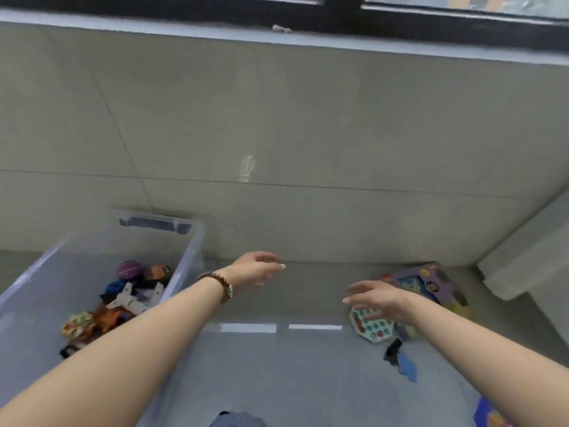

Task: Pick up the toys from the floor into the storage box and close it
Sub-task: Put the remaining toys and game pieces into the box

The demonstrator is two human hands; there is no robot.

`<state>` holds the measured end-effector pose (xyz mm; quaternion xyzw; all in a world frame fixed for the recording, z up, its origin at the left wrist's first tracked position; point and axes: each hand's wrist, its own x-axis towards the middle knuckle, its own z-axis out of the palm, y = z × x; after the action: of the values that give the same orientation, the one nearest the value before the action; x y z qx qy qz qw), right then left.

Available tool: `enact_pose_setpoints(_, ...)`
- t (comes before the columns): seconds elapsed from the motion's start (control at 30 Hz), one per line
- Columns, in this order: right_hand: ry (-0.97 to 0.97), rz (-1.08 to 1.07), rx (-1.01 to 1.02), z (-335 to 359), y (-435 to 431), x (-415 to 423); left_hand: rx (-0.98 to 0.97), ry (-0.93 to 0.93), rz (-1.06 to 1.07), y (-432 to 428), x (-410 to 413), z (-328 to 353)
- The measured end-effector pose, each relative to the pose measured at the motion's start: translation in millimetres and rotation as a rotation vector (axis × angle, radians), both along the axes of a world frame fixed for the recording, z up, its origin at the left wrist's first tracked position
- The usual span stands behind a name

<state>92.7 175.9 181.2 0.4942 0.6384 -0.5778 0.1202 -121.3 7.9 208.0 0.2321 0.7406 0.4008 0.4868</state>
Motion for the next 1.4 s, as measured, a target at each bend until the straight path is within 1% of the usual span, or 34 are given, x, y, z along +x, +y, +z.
enact_pose_setpoints(0.1,-0.145,-0.037,0.06,-30.2,38.9,67.8,-0.091,-0.002,-0.142,60.4,47.0,-33.3)
enact_pose_setpoints(0.2,-0.234,-0.17,0.047,-72.9,59.2,119.3,-0.201,0.023,-0.289,107.5,87.8,-79.5)
enact_pose_setpoints(0.3,-0.289,-0.287,0.022,-117.2,65.9,147.9,-0.279,-0.005,-0.321,138.2,119.3,-125.1)
enact_pose_setpoints(0.4,-0.316,-0.355,0.003,-156.9,64.5,151.9,-0.305,0.01,-0.302,156.4,140.1,-159.9)
enact_pose_setpoints(0.47,-0.343,-0.308,0.056,-178.5,61.1,147.8,-0.291,0.034,-0.282,162.4,148.0,-178.3)
enact_pose_setpoints(0.57,-0.377,-0.121,0.253,-204.3,57.8,144.5,-0.262,0.02,-0.23,165.6,153.2,-203.9)
enact_pose_setpoints(0.67,-0.355,-0.055,0.339,-218.2,54.8,149.3,-0.234,0.015,-0.18,165.1,157.5,-224.0)
enact_pose_setpoints(0.77,-0.339,-0.06,0.321,-228.5,58.8,161.3,-0.224,0.013,-0.154,162.1,162.8,-238.1)
enact_pose_setpoints(0.8,-0.305,-0.086,0.294,-230.5,62.7,164.7,-0.228,0.011,-0.143,160.8,164.0,-241.4)
enact_pose_setpoints(0.87,-0.132,-0.281,0.162,-226.2,70.0,166.4,-0.241,0.008,-0.113,158.4,165.6,-245.8)
enact_pose_setpoints(0.93,0.034,-0.47,0.088,-215.3,75.8,159.4,-0.253,0.018,-0.082,156.9,166.0,-248.6)
enact_pose_setpoints(1.0,0.073,-0.577,0.06,-214.2,76.6,146.3,-0.258,0.028,-0.077,155.7,166.0,-250.4)
enact_pose_setpoints(1.07,0.028,-0.679,0.078,-219.6,70.5,133.6,-0.257,0.022,-0.079,155.1,165.6,-251.7)
enact_pose_setpoints(1.13,-0.037,-0.754,0.161,-230.1,63.7,126.0,-0.251,0.018,-0.067,154.8,165.2,-253.5)
enact_pose_setpoints(1.2,-0.118,-0.7,0.26,-235.7,58.1,125.3,-0.25,0.025,-0.063,154.6,165.7,-255.5)
enact_pose_setpoints(1.27,-0.16,-0.626,0.293,-234.4,54.8,126.2,-0.249,0.014,-0.061,154.0,167.2,-258.5)
enact_pose_setpoints(1.4,-0.203,-0.606,0.212,-233.8,52.5,124.6,-0.249,-0.027,-0.063,152.2,170.1,-262.4)
